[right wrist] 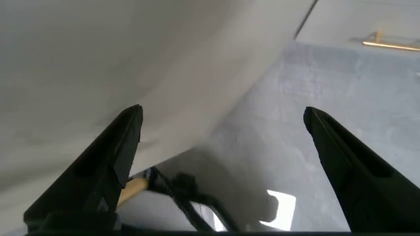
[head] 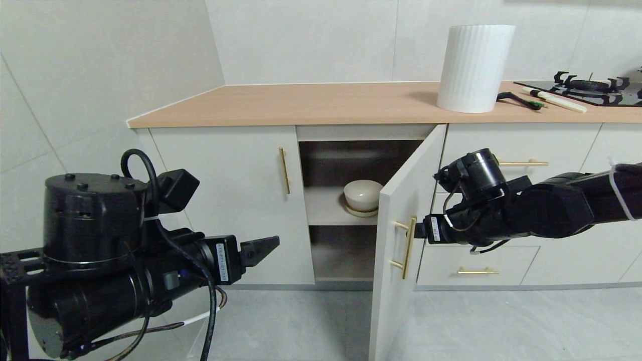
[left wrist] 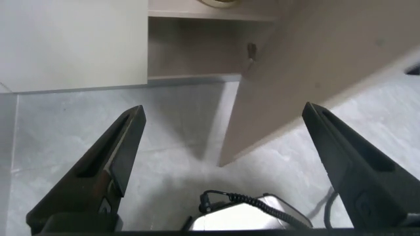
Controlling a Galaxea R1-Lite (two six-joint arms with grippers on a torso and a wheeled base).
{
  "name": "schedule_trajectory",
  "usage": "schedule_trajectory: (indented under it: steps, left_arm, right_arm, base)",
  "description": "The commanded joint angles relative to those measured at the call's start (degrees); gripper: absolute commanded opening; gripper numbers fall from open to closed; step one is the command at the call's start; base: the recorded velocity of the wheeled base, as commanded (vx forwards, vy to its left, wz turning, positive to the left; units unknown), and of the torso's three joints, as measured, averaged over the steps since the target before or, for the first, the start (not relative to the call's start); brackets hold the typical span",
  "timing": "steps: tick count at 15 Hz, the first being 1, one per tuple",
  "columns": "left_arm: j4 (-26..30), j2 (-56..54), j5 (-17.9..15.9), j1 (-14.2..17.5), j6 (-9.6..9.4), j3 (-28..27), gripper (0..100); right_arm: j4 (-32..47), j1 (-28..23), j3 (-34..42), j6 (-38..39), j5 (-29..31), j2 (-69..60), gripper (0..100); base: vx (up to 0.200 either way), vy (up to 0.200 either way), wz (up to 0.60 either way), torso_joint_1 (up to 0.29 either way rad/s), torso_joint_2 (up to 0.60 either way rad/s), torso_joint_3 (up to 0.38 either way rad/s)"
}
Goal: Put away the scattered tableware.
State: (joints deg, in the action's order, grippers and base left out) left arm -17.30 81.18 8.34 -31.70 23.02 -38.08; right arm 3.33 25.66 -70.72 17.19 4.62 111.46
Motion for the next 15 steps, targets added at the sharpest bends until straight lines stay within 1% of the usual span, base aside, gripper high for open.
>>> schedule_trajectory:
  steps: [1,5,7,8,11,15]
  left_arm:
    - [-0.02,0.21,0.01,-0.03,0.01,0.03,100]
    - [-0.02,0.21,0.10,-0.03,-0.16,0.03,100]
    - [0.16,-0.14,0.19,-0.03,-2.45,0.55,100]
    - [0.25,-0.05,0.36,-0.03,-2.63,0.55,100]
    - [0.34,0.03,0.36,-0.03,-2.63,0.55,100]
    - [0.16,0.21,0.36,-0.03,-2.54,0.47,100]
  right_arm:
    - [-1.66,0.09,-0.30,0.30,-0.05,2.98,100]
    - [-6.93,0.09,-0.74,2.06,0.04,6.84,100]
    - [-11.59,0.09,-0.74,3.38,0.21,8.69,100]
    - [-13.00,0.09,-0.74,4.34,0.13,9.04,100]
    - [-14.05,0.44,-1.18,5.57,0.13,10.01,100]
    - [-14.49,1.50,-4.08,12.34,-0.05,11.85,100]
  base:
    - [0.000,0.000,0.00,0.000,0.00,0.000]
    - [0.000,0.000,0.00,0.000,0.00,0.000]
    - [0.000,0.000,0.00,0.000,0.00,0.000]
    - [0.000,0.000,0.00,0.000,0.00,0.000]
    - [0.200,0.000,0.00,0.001,0.00,0.007]
    - [0.200,0.000,0.00,0.000,0.00,0.000]
